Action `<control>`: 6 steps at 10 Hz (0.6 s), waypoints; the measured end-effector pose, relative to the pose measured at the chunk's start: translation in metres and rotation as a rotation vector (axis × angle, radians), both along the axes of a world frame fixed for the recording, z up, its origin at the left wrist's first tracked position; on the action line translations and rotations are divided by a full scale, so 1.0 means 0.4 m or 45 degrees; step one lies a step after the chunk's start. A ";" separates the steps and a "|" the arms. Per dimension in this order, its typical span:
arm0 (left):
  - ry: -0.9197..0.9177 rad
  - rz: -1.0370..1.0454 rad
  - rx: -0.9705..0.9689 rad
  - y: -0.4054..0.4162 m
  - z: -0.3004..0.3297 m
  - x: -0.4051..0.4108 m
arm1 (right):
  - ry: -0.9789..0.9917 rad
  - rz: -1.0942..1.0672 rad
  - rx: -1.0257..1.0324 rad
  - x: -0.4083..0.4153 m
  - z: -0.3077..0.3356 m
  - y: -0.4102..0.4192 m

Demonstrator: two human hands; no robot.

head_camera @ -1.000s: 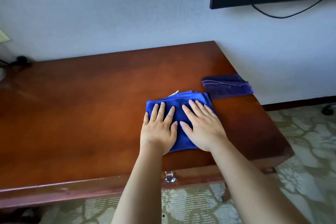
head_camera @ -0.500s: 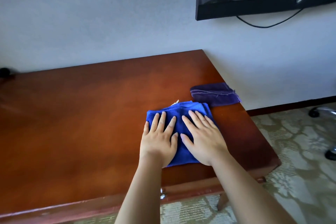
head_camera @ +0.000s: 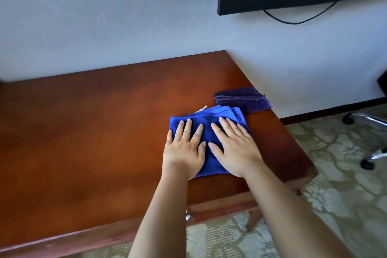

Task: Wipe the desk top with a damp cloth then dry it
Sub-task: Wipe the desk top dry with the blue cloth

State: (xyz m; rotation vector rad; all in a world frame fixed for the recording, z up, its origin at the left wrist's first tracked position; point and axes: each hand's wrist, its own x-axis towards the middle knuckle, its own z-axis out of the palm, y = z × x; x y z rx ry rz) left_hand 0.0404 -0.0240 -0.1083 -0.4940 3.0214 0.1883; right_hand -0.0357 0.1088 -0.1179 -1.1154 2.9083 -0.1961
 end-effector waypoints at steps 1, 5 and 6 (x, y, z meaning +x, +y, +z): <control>-0.007 0.010 0.002 0.051 0.000 0.046 | -0.020 0.014 0.012 0.045 0.004 0.049; -0.010 0.021 -0.013 0.159 -0.002 0.087 | -0.028 0.040 -0.033 0.082 0.000 0.160; -0.012 -0.016 -0.014 0.148 -0.002 0.034 | -0.032 0.014 -0.043 0.038 0.000 0.153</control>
